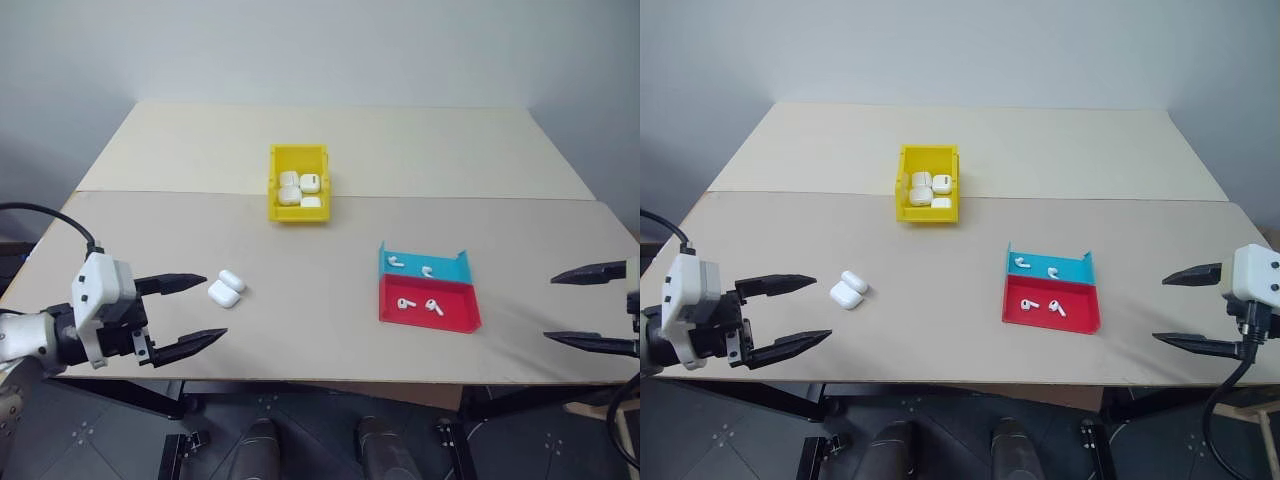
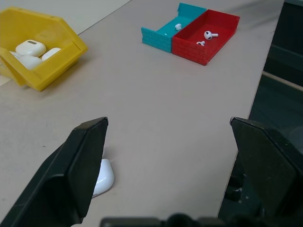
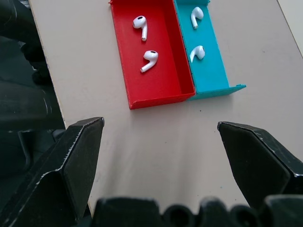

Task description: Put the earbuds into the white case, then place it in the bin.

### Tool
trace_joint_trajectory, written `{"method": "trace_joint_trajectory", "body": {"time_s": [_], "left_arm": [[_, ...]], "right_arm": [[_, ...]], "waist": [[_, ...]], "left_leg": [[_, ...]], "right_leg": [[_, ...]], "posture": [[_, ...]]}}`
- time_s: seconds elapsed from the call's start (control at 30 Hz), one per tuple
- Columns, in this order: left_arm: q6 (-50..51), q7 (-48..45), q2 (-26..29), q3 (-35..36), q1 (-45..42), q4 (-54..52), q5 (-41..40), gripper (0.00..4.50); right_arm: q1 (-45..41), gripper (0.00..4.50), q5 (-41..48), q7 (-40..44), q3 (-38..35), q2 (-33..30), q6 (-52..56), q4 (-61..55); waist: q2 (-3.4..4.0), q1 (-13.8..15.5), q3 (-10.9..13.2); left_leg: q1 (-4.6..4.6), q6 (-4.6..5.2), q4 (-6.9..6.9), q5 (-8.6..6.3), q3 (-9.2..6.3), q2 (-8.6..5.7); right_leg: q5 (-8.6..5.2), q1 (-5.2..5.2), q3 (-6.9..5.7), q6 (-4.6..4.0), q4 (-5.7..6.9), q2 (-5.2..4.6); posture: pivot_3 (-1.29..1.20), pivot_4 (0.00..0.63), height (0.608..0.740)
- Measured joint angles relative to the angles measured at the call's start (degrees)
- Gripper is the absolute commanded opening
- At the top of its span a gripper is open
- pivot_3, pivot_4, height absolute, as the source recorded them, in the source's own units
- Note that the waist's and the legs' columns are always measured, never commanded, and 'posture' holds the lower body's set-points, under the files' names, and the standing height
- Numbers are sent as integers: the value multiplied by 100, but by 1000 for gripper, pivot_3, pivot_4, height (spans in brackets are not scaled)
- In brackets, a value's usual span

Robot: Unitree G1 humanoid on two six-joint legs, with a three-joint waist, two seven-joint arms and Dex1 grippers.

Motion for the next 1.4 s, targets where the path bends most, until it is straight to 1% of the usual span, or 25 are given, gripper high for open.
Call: {"method": "trace_joint_trajectory", "body": {"time_s": [0.13,0.3,0.43,0.5,0.57,0.63,0.7,0.77,0.8,0.83,0.87,0.93,0.97,1.0,1.07,1.13,1.17,1.2,1.27,1.33,1.4], "left_arm": [[33,265,-2,-1,2,-30,58,4500],[38,699,14,-36,7,-289,398,4500],[447,1240,137,-41,-6,-658,546,4500],[1019,1696,302,-43,-14,-1096,594,4500],[1659,2107,426,-32,-190,-1453,456,4500],[2687,2675,540,-46,-744,-1732,138,4500],[3859,3212,609,-102,-1478,-1862,-148,4500],[5144,3523,556,-299,-2402,-1817,-511,4500],[5629,3714,558,-396,-2728,-1711,-823,4500],[5840,3886,582,-501,-2892,-1574,-1122,4500],[6012,4118,676,-689,-3025,-1406,-1534,4500],[6115,4447,910,-997,-3212,-1243,-2183,4500],[6116,4561,1056,-1134,-3319,-1177,-2420,4500],[6116,4812,1407,-1443,-3586,-942,-2848,4500],[6116,4979,1718,-1711,-3828,-675,-3078,4500],[6116,5089,2076,-2231,-4131,-242,-3219,4500],[6116,5116,2142,-2368,-4191,-146,-3216,4500],[6116,5169,2227,-2656,-4307,44,-3158,4500],[6117,5239,2245,-3152,-4576,453,-3029,4500],[6117,5238,2240,-3468,-4799,673,-2959,4500],[6117,5231,2102,-3924,-5139,892,-2837,4500]], "right_arm": [[-93,4468,0,-7,26,0,-12,22],[-198,4468,-6,-24,152,-1,-16,29],[-219,4468,-23,-24,227,-1,-16,32],[-274,4468,-40,-24,252,-8,-16,55],[-391,4468,-59,-44,351,-9,-16,154],[-498,4468,-65,-70,463,-10,-12,234],[-617,4468,-65,-114,571,-41,29,261],[-675,4468,-56,-123,650,-107,167,256],[-697,4468,-47,-121,658,-124,212,236],[-697,4468,-47,-119,668,-129,234,234],[-694,4468,-50,-121,692,-129,264,237],[-694,4468,-54,-134,788,-128,332,241],[-701,4468,-57,-145,838,-128,350,238],[-740,4468,-56,-176,924,-127,407,232],[-815,4468,-51,-212,974,-124,470,215],[-870,4468,-50,-270,1042,-124,551,175],[-872,4468,-50,-282,1066,-124,581,159],[-857,4468,-50,-302,1080,-122,628,130],[-787,4468,-50,-378,1074,-117,728,72],[-643,4468,-51,-403,1039,-114,809,1],[-400,4468,-50,-431,948,-87,886,-89]], "waist": [[0,1,0],[0,0,0],[0,2,0],[-2,1,1],[-2,0,1],[-3,0,2],[0,0,2],[-1,1,3],[-1,-10,3],[-2,-16,2],[-3,-39,3],[-5,-88,5],[-7,-104,6],[-7,-118,6],[-2,-133,8],[-2,-135,8],[-2,-134,8],[-2,-129,8],[-3,-121,8],[-5,-110,8],[-4,-79,8]], "left_leg": [[0,0,0,0,0,0],[0,0,0,0,0,0],[0,0,-1,0,0,0],[-1,0,0,0,-2,0],[3,0,2,0,0,0],[6,0,2,0,-5,0],[13,1,2,1,-4,-1],[13,1,3,1,-6,-2],[12,1,2,0,-6,-2],[12,1,2,0,-6,-3],[8,1,0,0,-7,-2],[3,1,-10,0,-8,-2],[2,0,-11,0,-10,-2],[3,1,-13,0,-11,-2],[9,0,-16,0,-6,-4],[13,0,-18,0,-7,-4],[13,0,-17,0,-7,-4],[10,0,-17,0,-6,-4],[6,0,-16,0,-6,-5],[-4,0,-16,0,-8,-5],[-17,0,-16,0,-8,-8]], "right_leg": [[0,0,0,0,0,0],[0,1,0,0,0,0],[0,0,1,0,0,0],[0,1,1,0,1,0],[0,4,1,0,3,0],[0,2,-1,0,11,2],[0,6,-1,0,15,2],[-1,8,-2,2,16,4],[0,9,-2,4,12,4],[0,12,-2,10,12,3],[13,8,-1,36,13,3],[15,0,-2,42,11,3],[14,-2,-3,41,13,3],[14,-6,-3,40,16,4],[12,-7,1,38,20,4],[3,-9,1,20,20,6],[-6,-8,1,5,21,6],[-8,-10,1,0,20,6],[-8,-12,1,0,19,5],[-5,-17,-2,6,19,5],[10,-25,-1,38,18,4]], "posture": [[0,150,740],[0,150,740],[0,150,740],[0,150,740],[0,150,740],[0,150,740],[0,150,740],[0,150,740],[0,150,740],[0,150,740],[0,150,740],[0,150,740],[0,150,740],[0,150,740],[0,150,740],[0,150,740],[0,150,740],[0,150,740],[0,150,740],[0,150,740],[0,150,740]]}}
